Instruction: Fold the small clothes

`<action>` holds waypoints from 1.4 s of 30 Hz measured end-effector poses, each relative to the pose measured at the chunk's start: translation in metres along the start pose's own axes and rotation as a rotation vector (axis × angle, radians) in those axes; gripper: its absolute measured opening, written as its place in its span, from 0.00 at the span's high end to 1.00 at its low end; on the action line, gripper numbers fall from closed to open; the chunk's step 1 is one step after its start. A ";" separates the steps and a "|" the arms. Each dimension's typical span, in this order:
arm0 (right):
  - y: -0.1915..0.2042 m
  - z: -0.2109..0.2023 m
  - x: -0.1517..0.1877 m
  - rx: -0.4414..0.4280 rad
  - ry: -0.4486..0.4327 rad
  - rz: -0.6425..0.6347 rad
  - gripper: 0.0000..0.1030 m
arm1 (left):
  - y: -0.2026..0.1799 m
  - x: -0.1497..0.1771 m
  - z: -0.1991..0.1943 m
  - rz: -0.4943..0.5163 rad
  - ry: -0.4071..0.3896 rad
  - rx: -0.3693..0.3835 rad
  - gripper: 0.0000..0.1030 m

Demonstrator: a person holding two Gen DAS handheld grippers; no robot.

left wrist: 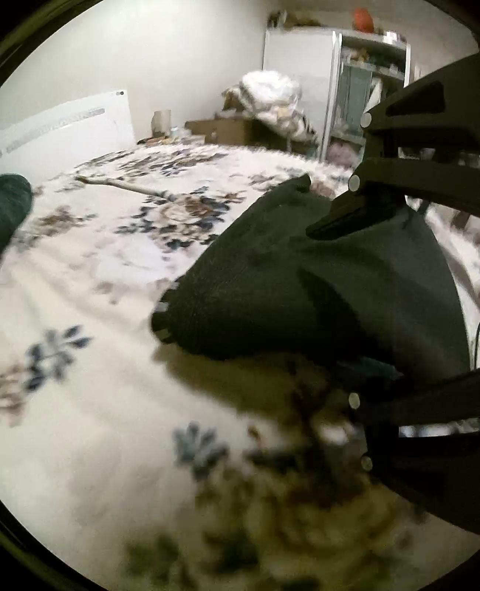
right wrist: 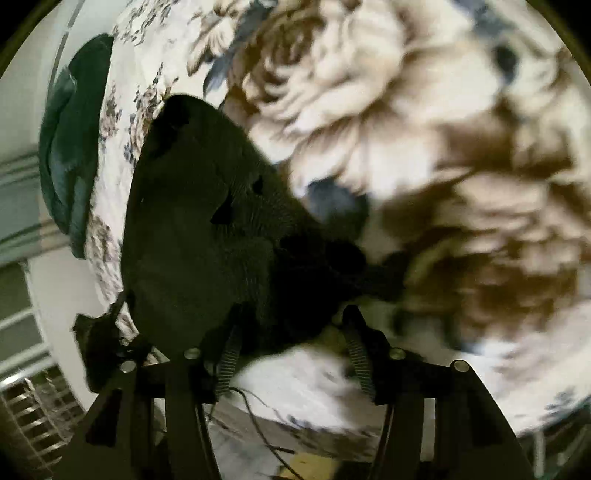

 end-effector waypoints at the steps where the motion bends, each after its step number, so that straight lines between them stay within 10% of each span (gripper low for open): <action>1: 0.002 -0.010 -0.002 0.015 -0.005 -0.020 0.44 | -0.002 0.007 -0.011 0.019 -0.036 -0.044 0.45; 11: 0.076 0.011 -0.038 0.157 -0.044 -0.386 0.38 | 0.008 0.054 -0.005 0.104 -0.110 -0.221 0.45; 12: 0.081 0.018 -0.035 0.212 -0.049 -0.431 0.49 | 0.010 0.057 -0.002 0.098 -0.105 -0.223 0.45; 13: 0.084 0.024 -0.030 0.287 -0.053 -0.478 0.89 | 0.011 0.060 0.001 0.093 -0.102 -0.228 0.45; 14: 0.084 0.027 -0.025 0.325 -0.053 -0.491 0.96 | 0.013 0.064 0.004 0.091 -0.098 -0.236 0.45; 18: 0.058 -0.005 -0.017 0.423 -0.159 -0.414 0.98 | 0.021 0.073 0.004 0.086 -0.090 -0.250 0.45; 24: 0.036 0.008 -0.025 0.406 -0.010 -0.374 0.97 | 0.021 0.064 -0.007 0.103 -0.111 -0.247 0.45; 26: 0.048 -0.002 -0.040 0.342 -0.026 -0.379 0.92 | 0.014 0.053 -0.011 0.126 -0.127 -0.239 0.45; 30: 0.074 -0.023 -0.080 0.211 -0.128 -0.391 0.36 | -0.007 0.018 -0.006 0.197 -0.159 -0.226 0.45; 38: 0.129 0.041 -0.143 0.292 -0.119 -0.636 0.36 | -0.017 -0.054 0.059 0.293 -0.124 -0.271 0.45; 39: 0.134 0.047 -0.137 0.311 -0.127 -0.668 0.49 | -0.019 -0.058 0.062 0.304 -0.135 -0.267 0.52; 40: 0.136 0.047 -0.137 0.340 -0.147 -0.687 0.85 | -0.020 -0.061 0.062 0.313 -0.144 -0.253 0.74; 42: 0.139 0.038 -0.134 0.362 -0.240 -0.674 0.96 | -0.023 -0.064 0.057 0.303 -0.147 -0.208 0.79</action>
Point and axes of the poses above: each gripper's, at about its wrist camera, not at the fingertips, and z roughly the way its jaws point, y to its left, x to its underside, the point moved 3 cm from there along z, roughly the way its jaws point, and after that the axes turned 4 degrees about -z, right-handed, at the moved point
